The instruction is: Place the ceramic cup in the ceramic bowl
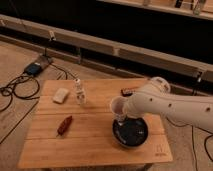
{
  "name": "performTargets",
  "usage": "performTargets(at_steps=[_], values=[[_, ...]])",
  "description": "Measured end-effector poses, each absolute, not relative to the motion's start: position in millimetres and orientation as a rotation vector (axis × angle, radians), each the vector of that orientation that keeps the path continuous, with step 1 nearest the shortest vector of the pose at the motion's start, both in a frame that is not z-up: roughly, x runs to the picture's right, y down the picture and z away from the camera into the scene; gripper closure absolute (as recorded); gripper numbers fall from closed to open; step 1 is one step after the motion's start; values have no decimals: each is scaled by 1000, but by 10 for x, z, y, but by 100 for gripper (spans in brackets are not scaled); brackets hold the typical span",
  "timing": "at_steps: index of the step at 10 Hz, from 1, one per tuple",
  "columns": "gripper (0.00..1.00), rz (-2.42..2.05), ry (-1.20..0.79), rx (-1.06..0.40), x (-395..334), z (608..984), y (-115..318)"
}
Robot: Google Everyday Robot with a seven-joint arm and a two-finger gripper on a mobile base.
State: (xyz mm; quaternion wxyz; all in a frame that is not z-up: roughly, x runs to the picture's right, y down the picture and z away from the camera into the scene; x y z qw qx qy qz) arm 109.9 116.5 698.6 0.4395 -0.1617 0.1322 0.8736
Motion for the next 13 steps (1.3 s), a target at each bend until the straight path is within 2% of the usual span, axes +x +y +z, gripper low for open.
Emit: performTargets(at_steps=[4,9,13], values=[[100,2125,327,-441,1094,7061,1059],[100,2184,380,-457,1432,7089,1495],[100,2253,371,-469,1655,7263,1727]])
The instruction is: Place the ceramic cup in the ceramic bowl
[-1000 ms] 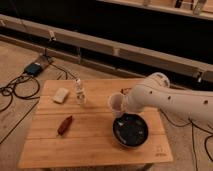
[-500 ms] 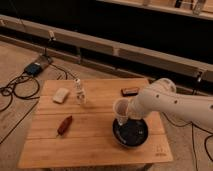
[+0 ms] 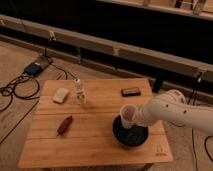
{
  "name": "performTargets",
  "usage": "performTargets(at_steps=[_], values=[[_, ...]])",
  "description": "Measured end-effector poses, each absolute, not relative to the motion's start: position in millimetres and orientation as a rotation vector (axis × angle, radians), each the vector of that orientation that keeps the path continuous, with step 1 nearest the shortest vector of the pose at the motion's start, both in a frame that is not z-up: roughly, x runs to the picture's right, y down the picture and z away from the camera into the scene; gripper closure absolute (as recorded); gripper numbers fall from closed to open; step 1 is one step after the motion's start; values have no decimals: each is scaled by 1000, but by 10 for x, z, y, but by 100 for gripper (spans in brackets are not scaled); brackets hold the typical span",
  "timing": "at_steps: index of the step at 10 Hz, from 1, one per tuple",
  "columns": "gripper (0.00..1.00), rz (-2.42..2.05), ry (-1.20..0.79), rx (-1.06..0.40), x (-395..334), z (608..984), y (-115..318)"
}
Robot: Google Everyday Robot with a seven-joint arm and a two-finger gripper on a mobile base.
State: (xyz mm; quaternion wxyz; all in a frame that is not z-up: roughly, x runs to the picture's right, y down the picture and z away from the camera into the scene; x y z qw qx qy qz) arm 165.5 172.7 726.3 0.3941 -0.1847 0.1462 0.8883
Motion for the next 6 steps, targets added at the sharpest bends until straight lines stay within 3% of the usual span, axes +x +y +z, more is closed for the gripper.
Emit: performTargets(at_steps=[3,6], values=[[97,2264,359,-493,1706,7463,1832],[66,2244,368,-533,1695,7591,1955]])
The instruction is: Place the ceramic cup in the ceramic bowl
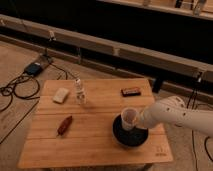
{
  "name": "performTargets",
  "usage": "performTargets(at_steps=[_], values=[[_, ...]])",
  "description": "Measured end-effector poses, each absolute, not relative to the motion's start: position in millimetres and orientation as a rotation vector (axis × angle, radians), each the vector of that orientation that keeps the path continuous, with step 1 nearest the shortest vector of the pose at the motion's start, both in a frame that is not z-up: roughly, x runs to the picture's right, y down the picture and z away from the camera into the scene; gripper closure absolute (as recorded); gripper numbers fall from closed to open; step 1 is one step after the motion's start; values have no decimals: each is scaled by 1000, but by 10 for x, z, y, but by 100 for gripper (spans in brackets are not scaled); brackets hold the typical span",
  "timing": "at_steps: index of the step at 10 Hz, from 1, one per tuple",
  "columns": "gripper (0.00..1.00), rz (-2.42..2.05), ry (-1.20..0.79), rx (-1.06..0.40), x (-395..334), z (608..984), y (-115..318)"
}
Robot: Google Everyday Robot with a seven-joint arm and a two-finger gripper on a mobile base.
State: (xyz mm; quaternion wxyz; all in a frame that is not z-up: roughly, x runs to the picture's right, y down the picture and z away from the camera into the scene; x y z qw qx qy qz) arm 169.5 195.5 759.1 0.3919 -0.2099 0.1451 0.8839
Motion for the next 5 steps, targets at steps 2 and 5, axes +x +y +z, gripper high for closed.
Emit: performTargets(at_steps=[2,5], values=[[48,2236,382,-546,1708,7607,1997],[24,2218,399,-555,1744,7587,2002]])
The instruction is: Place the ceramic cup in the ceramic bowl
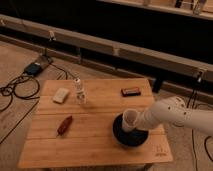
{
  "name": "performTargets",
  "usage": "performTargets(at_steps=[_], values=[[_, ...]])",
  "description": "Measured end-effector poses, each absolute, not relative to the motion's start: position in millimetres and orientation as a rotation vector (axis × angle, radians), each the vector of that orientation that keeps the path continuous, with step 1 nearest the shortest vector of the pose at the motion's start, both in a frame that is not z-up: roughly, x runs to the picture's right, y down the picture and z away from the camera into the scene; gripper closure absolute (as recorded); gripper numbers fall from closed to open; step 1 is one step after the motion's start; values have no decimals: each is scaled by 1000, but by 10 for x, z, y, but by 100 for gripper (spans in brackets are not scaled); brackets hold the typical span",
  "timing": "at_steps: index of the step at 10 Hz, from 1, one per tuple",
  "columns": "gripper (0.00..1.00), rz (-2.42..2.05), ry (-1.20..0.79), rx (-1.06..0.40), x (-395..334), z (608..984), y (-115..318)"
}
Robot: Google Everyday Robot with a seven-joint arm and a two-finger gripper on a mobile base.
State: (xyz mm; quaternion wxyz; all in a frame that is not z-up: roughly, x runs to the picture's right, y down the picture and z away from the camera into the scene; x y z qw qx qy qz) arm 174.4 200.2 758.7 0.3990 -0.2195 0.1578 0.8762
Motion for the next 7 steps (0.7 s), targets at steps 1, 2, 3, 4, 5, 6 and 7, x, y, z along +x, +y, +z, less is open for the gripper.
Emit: performTargets(at_steps=[1,2,3,4,5,6,7], values=[[22,2206,397,-560,1726,7570,1961],[22,2200,397,-562,1727,7552,1933],[22,2194,395,-563,1720,7533,1901],[22,2187,394,-564,1710,7508,1863],[22,2174,392,-565,1687,7468,1799],[22,2164,391,-564,1672,7430,1746],[22,2158,387,-559,1666,7393,1688]])
